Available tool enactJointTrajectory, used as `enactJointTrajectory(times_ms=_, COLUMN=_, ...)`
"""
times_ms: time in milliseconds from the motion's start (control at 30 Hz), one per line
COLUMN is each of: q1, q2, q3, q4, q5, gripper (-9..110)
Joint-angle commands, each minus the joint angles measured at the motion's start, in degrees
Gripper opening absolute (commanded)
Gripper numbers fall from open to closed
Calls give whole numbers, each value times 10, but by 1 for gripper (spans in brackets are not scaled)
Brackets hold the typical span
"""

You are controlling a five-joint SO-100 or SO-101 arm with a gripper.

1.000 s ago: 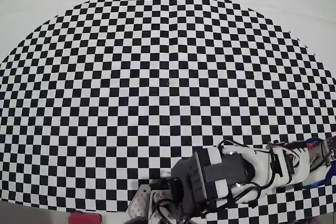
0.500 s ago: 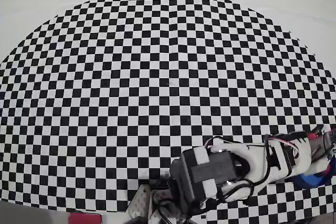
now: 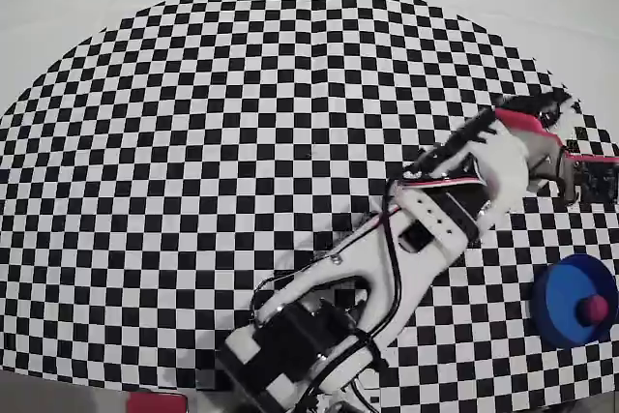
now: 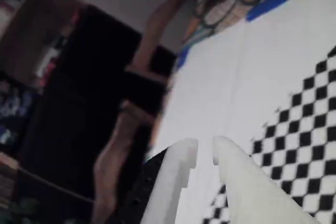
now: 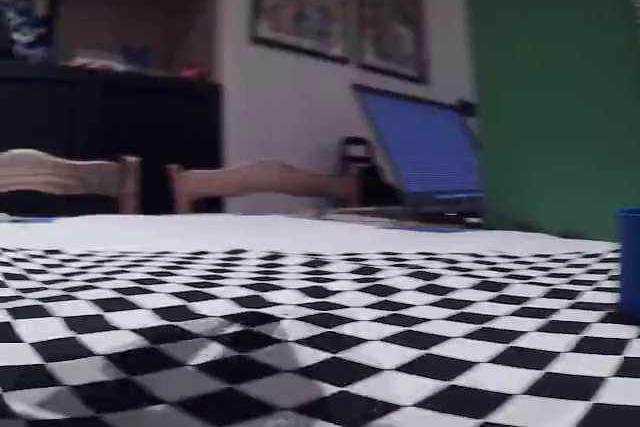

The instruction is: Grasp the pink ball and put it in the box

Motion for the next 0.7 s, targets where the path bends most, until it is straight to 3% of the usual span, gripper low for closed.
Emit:
enactJointTrajectory(times_ms=0, q1=-64, q2=83, q3=19, q4=34, q5=103, gripper=0)
enactJointTrajectory(times_ms=267, q1=-207, q2=276, q3=233, q4=35, q5=182, gripper=0)
enactJointTrajectory(times_ms=667, q1=-377, q2=577, q3=456, q4=155, q5=213, gripper=0)
